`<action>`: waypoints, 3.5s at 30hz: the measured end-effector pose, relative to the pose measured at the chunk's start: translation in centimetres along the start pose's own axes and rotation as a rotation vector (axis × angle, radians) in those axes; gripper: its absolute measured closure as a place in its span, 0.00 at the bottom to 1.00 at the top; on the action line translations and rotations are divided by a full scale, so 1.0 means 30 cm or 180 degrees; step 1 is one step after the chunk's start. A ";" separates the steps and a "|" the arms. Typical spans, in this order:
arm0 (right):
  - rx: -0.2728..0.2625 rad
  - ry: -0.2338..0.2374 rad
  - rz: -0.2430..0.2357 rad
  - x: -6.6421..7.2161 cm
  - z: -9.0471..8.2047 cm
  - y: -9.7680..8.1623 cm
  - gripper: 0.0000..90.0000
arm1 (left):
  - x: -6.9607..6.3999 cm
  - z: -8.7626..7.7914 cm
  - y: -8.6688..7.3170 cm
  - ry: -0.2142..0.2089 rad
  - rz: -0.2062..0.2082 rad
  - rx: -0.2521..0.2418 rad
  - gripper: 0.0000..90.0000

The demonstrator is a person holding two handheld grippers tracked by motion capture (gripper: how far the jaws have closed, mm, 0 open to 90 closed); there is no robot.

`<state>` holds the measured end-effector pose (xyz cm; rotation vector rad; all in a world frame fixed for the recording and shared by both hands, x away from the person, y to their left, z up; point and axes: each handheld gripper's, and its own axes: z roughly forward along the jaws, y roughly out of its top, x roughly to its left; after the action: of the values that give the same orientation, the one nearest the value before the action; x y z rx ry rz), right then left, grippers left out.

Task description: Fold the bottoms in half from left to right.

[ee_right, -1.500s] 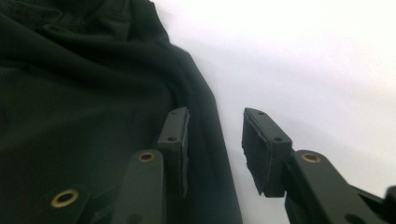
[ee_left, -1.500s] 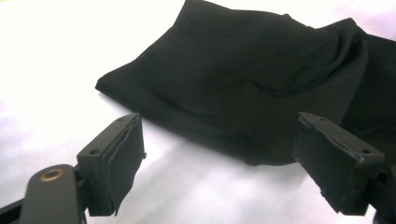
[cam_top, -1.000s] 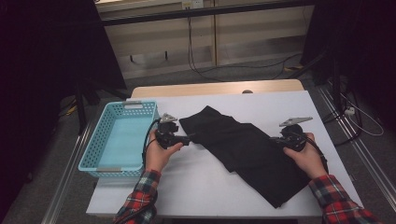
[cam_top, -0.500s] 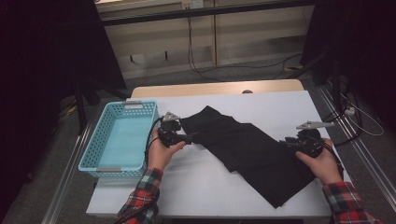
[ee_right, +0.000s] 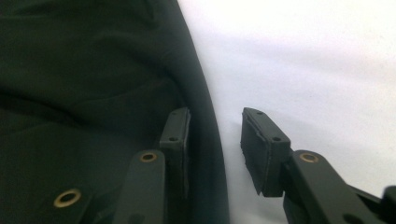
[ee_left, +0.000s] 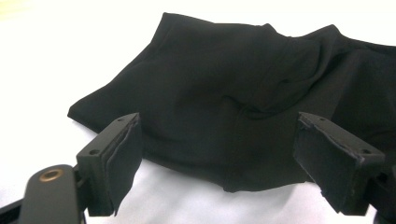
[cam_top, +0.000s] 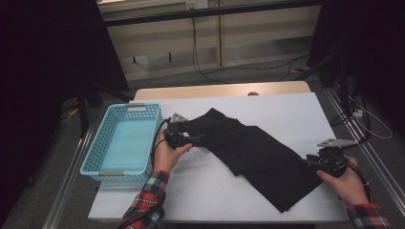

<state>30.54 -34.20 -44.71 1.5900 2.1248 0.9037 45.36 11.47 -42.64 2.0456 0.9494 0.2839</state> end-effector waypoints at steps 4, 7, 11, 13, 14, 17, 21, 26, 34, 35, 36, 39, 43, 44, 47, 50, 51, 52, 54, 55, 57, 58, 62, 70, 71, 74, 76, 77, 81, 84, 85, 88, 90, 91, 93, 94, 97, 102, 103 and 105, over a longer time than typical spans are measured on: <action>0.0004 0.0129 0.0010 0.007 0.004 0.000 0.89 | 0.001 0.000 -0.001 0.0014 -0.0014 -0.0009 0.18; 0.0033 0.0271 0.0000 0.018 0.009 0.001 0.98 | 0.000 0.001 -0.001 0.0012 -0.0010 -0.0015 0.18; 0.0077 0.0195 -0.0114 0.022 0.006 0.013 1.00 | -0.001 0.002 -0.003 0.0000 -0.0020 -0.0011 0.18; 0.0072 0.0184 -0.0123 0.009 0.005 0.013 1.00 | 0.000 0.000 -0.002 -0.0005 -0.0018 -0.0013 0.18; 0.0077 0.0152 -0.0126 0.001 0.002 0.013 1.00 | 0.000 0.000 -0.002 -0.0009 -0.0003 -0.0011 0.18; 0.0038 0.0050 -0.0125 -0.024 -0.005 0.015 1.00 | -0.001 0.002 -0.003 -0.0013 -0.0011 -0.0005 0.18; 0.0016 0.0013 -0.0128 -0.028 0.006 0.021 0.97 | 0.001 0.011 -0.009 -0.0001 -0.0012 0.0033 0.18; -0.0060 0.0012 -0.0262 0.031 0.015 0.036 0.72 | 0.004 0.017 -0.019 0.0009 -0.0048 0.0053 0.18; -0.0197 0.0255 -0.0409 0.138 0.016 0.057 0.51 | -0.001 0.019 -0.028 -0.0004 -0.0053 0.0080 0.18; -0.0218 0.0286 -0.0441 0.153 0.017 0.056 0.47 | -0.001 0.019 -0.030 -0.0008 -0.0059 0.0082 0.18; -0.0233 0.0302 -0.0448 0.168 0.017 0.056 0.44 | -0.001 0.021 -0.032 0.0015 -0.0076 0.0063 0.18; -0.0247 0.0398 -0.0481 0.212 0.018 0.055 0.41 | 0.001 0.025 -0.037 -0.0002 -0.0089 0.0089 0.18; -0.0248 0.0486 -0.0586 0.263 0.031 0.052 0.39 | 0.000 0.032 -0.043 0.0014 -0.0065 0.0119 0.18; -0.0258 0.0504 -0.0597 0.272 0.037 0.050 0.38 | 0.001 0.032 -0.042 0.0020 -0.0054 0.0116 0.18; -0.0244 0.0561 -0.0573 0.294 0.051 0.045 0.34 | 0.002 0.030 -0.039 0.0035 -0.0071 0.0092 0.18; -0.0256 0.0619 -0.0595 0.313 0.050 0.044 0.32 | 0.001 0.030 -0.036 0.0016 -0.0064 0.0112 0.18; -0.0265 0.0630 -0.0606 0.320 0.048 0.043 0.32 | 0.000 0.032 -0.036 0.0023 -0.0053 0.0109 0.18; -0.0278 0.0653 -0.0615 0.326 0.047 0.042 0.32 | 0.000 0.034 -0.036 0.0019 -0.0050 0.0112 0.18; -0.0294 0.0681 -0.0630 0.338 0.041 0.041 0.33 | -0.003 0.036 -0.035 0.0018 -0.0037 0.0116 0.18; -0.0306 0.0679 -0.0647 0.343 0.037 0.041 0.37 | -0.004 0.037 -0.034 0.0024 -0.0018 0.0118 0.18; -0.0320 0.0750 -0.0675 0.353 0.029 0.041 0.48 | -0.008 0.040 -0.034 0.0032 -0.0014 0.0123 0.18; -0.0307 0.0785 -0.0683 0.357 0.027 0.042 0.50 | -0.011 0.042 -0.033 0.0060 0.0025 0.0134 0.17; -0.0295 0.0898 -0.0713 0.389 0.019 0.038 0.64 | -0.017 0.050 -0.032 0.0051 0.0035 0.0134 0.17; -0.0161 0.0922 -0.0988 0.442 0.059 0.016 0.69 | -0.016 0.063 -0.036 0.0067 -0.0083 0.0140 0.22; -0.0157 0.0884 -0.1041 0.446 0.067 0.015 0.68 | -0.016 0.064 -0.036 0.0074 -0.0081 0.0138 0.22; -0.0116 0.0835 -0.1118 0.459 0.090 0.018 0.72 | -0.015 0.066 -0.035 0.0099 -0.0140 0.0139 0.25; -0.0124 0.0737 -0.1229 0.467 0.101 0.017 0.83 | -0.009 0.066 -0.035 0.0098 -0.0207 0.0162 0.28; -0.0132 0.0723 -0.1268 0.468 0.103 0.019 0.88 | -0.005 0.066 -0.035 0.0106 -0.0209 0.0176 0.30; -0.0086 0.0765 -0.1230 0.456 0.097 0.025 0.96 | 0.002 0.068 -0.036 0.0126 -0.0244 0.0163 0.31; -0.0058 0.0830 -0.1238 0.452 0.081 0.017 0.97 | 0.004 0.076 -0.037 0.0183 -0.0292 0.0173 0.39; -0.0052 0.0853 -0.1239 0.450 0.076 0.013 0.97 | 0.007 0.079 -0.037 0.0212 -0.0269 0.0194 0.40; -0.0023 0.0907 -0.1270 0.444 0.063 0.004 0.97 | 0.018 0.084 -0.035 0.0268 -0.0312 0.0163 0.49; -0.0003 0.0922 -0.1282 0.441 0.056 0.001 0.97 | 0.019 0.095 -0.038 0.0263 -0.0362 0.0209 0.55; 0.0005 0.0935 -0.1290 0.439 0.054 0.000 0.97 | 0.018 0.098 -0.039 0.0231 -0.0348 0.0205 0.64; 0.0027 0.0945 -0.1288 0.435 0.051 -0.003 0.97 | 0.016 0.102 -0.033 0.0193 -0.0356 0.0255 0.73; 0.0021 0.0965 -0.1285 0.434 0.050 -0.005 0.97 | 0.016 0.104 -0.031 0.0128 -0.0388 0.0273 0.84; 0.0042 0.0987 -0.1291 0.429 0.040 -0.012 0.98 | 0.016 0.109 -0.026 0.0118 -0.0429 0.0256 0.91; 0.0070 0.1060 -0.1332 0.413 0.013 -0.022 0.98 | 0.052 0.068 -0.001 0.0157 -0.0506 0.0092 0.94; 0.0066 0.1073 -0.1326 0.413 0.009 -0.024 0.98 | 0.057 0.063 0.002 0.0163 -0.0525 0.0076 0.94; 0.0071 0.1106 -0.1345 0.414 0.002 -0.030 0.98 | 0.064 0.059 0.003 0.0199 -0.0522 0.0073 0.94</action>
<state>25.97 -22.63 -44.08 0.9779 2.5758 1.0634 47.63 11.74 -43.91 1.9752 1.1565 0.2510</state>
